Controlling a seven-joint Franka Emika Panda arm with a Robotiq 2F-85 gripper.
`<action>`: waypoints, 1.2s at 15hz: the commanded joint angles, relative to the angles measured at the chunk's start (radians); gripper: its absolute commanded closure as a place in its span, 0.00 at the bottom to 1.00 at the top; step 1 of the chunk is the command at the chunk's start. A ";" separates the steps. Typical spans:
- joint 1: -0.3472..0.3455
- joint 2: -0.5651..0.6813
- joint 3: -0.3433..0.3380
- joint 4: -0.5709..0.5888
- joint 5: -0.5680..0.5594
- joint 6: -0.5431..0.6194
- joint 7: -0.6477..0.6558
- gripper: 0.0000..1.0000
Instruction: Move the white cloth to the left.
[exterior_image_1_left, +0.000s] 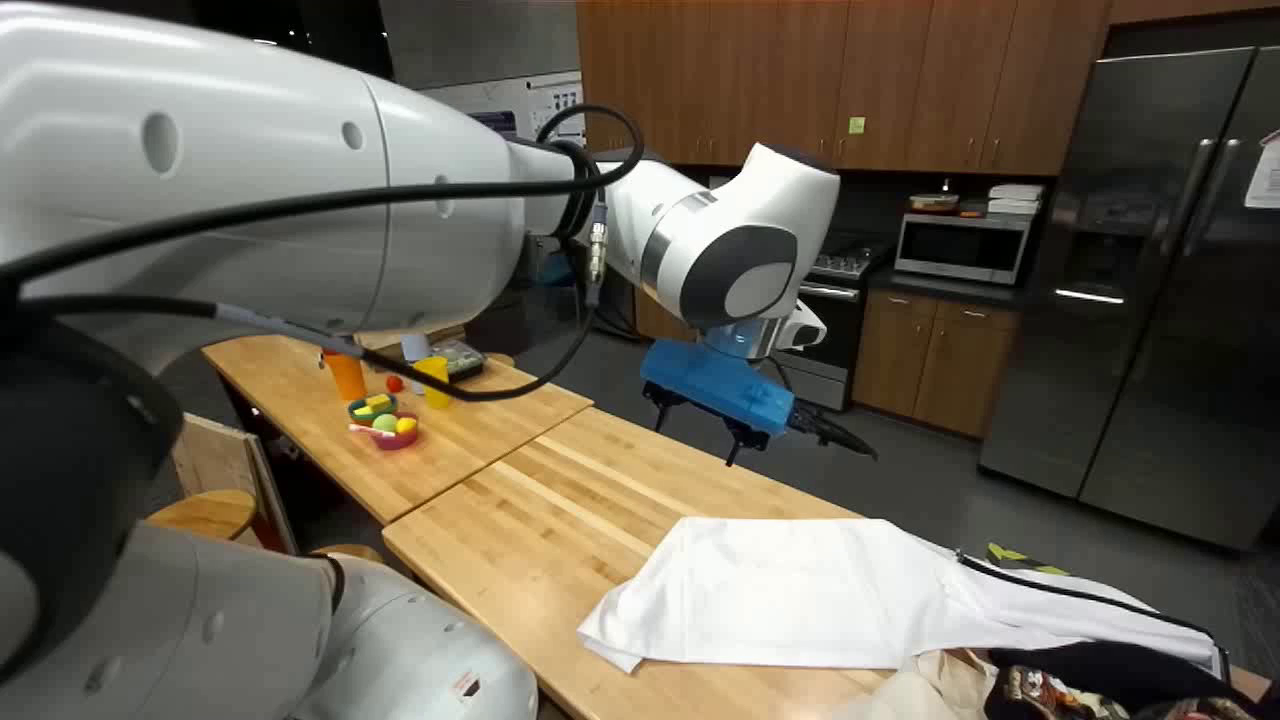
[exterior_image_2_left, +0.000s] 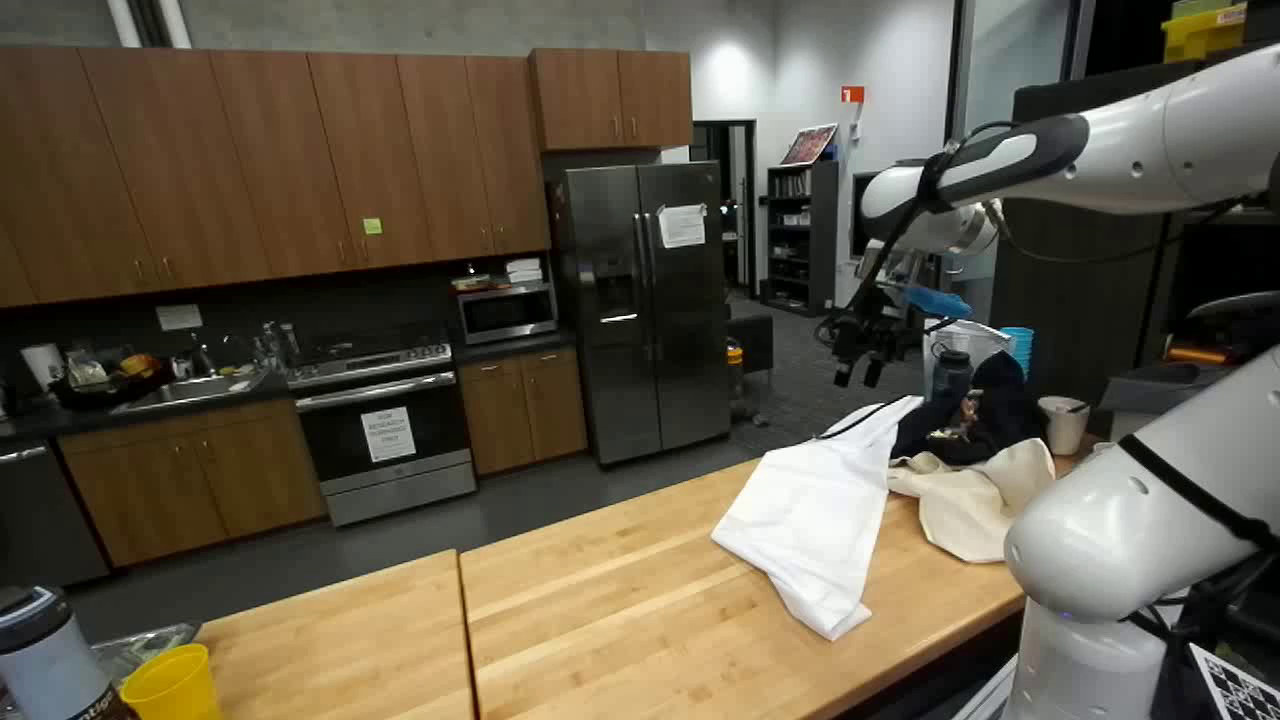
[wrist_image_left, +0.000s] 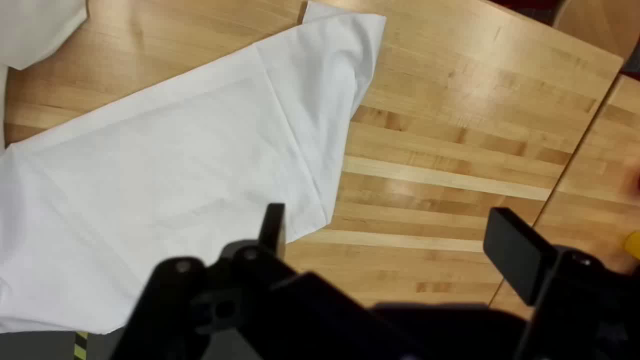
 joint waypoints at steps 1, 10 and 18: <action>-0.026 0.007 0.021 0.003 0.014 -0.003 -0.013 0.00; -0.027 0.007 0.021 0.004 0.014 -0.003 -0.013 0.00; -0.007 0.250 -0.070 0.096 -0.029 0.549 -0.301 0.00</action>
